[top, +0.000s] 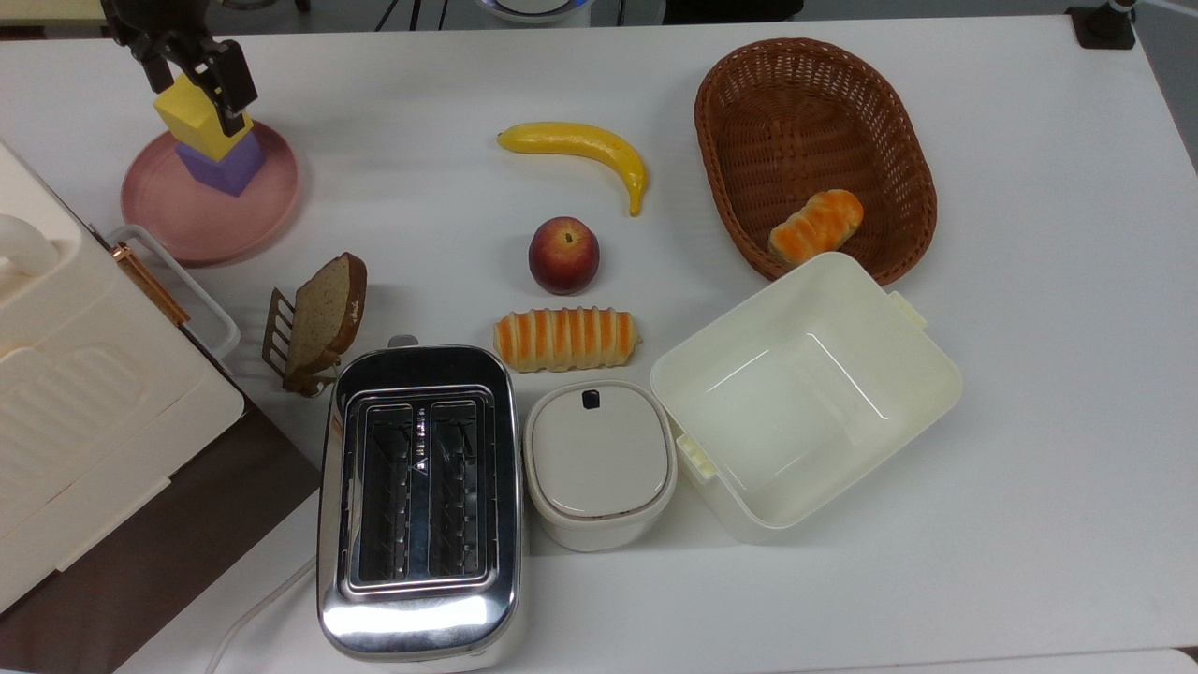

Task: Put the yellow cube on the table
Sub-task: 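Lower the gripper and close it on the yellow cube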

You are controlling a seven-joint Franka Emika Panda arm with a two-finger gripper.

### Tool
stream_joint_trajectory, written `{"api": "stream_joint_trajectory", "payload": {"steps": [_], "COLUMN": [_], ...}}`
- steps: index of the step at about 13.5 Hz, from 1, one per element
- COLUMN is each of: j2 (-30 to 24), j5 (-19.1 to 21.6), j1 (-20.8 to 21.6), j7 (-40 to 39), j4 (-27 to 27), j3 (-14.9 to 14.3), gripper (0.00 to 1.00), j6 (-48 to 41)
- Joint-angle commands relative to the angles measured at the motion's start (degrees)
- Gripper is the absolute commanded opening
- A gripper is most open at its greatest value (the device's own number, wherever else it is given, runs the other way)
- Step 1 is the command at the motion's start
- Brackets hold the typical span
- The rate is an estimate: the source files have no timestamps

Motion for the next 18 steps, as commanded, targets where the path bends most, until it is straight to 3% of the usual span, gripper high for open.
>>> {"api": "stream_joint_trajectory", "payload": {"steps": [1, 7, 18], "j2": [-1.4, -1.2, 0.5], "j5": [0.1, 0.1, 0.1], "j1": [-3.3, -6.4, -6.1], "j7": [-3.4, -7.0, -9.6], "j4": [-4.1, -6.2, -7.2], "j3": [0.1, -0.4, -0.7], "gripper": [1.0, 1.0, 1.0], "j6": [1.4, 1.6, 3.2]}}
